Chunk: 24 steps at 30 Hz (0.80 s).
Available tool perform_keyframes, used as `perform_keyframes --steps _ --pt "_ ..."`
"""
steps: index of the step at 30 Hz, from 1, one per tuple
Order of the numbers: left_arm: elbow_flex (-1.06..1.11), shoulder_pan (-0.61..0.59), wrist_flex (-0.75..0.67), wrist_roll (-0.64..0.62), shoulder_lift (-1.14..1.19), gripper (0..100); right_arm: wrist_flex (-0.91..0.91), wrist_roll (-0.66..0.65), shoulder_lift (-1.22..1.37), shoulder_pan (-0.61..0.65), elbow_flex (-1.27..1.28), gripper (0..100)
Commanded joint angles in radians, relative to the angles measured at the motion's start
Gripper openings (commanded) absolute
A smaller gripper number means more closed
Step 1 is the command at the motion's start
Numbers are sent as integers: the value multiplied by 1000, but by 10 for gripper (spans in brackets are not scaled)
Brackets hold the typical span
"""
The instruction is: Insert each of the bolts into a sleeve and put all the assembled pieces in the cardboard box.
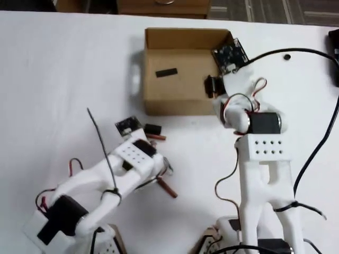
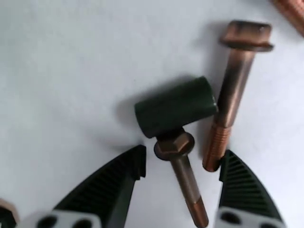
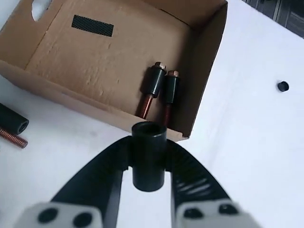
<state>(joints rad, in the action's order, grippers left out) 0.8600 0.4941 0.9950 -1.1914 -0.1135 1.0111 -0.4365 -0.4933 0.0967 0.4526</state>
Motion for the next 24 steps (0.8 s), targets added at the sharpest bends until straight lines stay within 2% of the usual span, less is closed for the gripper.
perform_keyframes --steps 1,4,13,16,24 --pt "10 -46 49 -5 2 133 -25 -11 -2 -2 -57 20" --pt "10 -43 64 29 0 78 -24 -11 -2 -2 -58 20" --pt "2 21 60 34 0 94 -24 -11 -2 -2 -58 20" --pt "-28 25 57 38 -2 18 -24 -11 -2 -2 -58 20" --pt "-51 40 55 66 0 33 -24 -11 -2 -1 -58 20"
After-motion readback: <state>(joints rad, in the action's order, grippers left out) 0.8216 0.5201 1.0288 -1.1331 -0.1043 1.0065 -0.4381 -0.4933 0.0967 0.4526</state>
